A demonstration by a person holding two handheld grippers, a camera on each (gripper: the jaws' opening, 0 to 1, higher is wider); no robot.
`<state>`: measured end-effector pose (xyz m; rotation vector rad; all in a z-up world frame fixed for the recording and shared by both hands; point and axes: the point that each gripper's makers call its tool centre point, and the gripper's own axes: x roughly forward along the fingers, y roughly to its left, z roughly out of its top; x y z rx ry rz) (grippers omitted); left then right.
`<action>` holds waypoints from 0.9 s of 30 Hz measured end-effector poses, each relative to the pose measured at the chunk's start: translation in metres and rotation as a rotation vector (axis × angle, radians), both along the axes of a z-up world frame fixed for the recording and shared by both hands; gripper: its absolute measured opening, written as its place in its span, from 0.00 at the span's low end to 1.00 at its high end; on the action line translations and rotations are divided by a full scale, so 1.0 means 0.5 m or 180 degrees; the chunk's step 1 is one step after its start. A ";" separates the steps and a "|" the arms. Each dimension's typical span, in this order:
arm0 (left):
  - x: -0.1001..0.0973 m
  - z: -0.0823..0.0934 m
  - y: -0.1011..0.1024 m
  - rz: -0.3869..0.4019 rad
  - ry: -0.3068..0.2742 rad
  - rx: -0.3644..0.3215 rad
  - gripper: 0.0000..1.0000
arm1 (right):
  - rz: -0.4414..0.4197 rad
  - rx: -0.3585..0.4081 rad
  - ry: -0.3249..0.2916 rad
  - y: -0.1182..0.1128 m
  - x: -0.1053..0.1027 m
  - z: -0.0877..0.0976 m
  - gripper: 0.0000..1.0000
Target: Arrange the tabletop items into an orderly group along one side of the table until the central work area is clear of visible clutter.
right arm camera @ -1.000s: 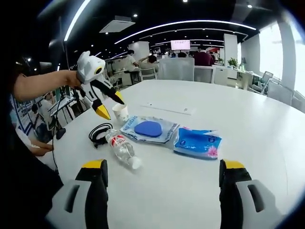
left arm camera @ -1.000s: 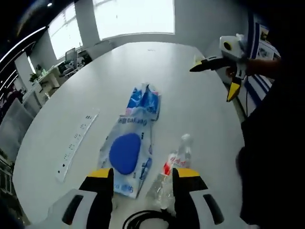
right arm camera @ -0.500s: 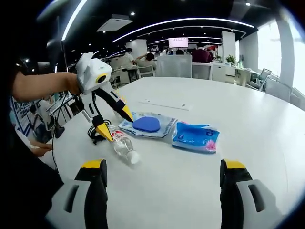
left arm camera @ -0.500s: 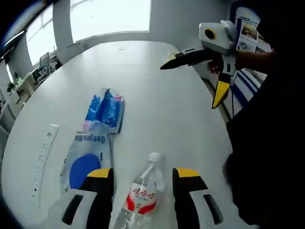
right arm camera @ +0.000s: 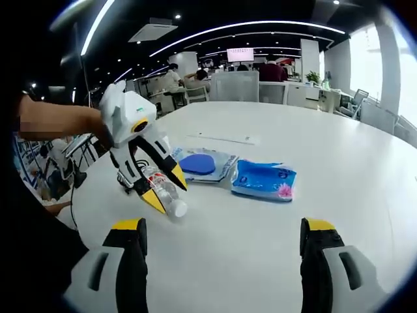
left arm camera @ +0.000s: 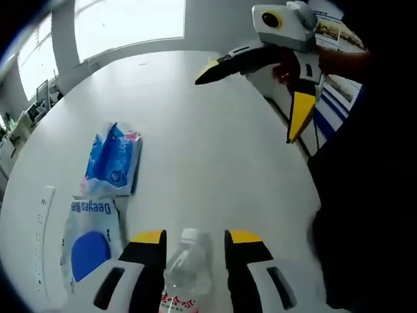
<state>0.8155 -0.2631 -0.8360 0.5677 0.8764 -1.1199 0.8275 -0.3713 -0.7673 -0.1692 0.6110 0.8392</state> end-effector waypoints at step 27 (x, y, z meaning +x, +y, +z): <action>-0.004 -0.057 0.002 -0.0203 0.0103 0.0417 0.21 | -0.0130 -0.0013 0.0074 -0.029 0.003 -0.027 0.91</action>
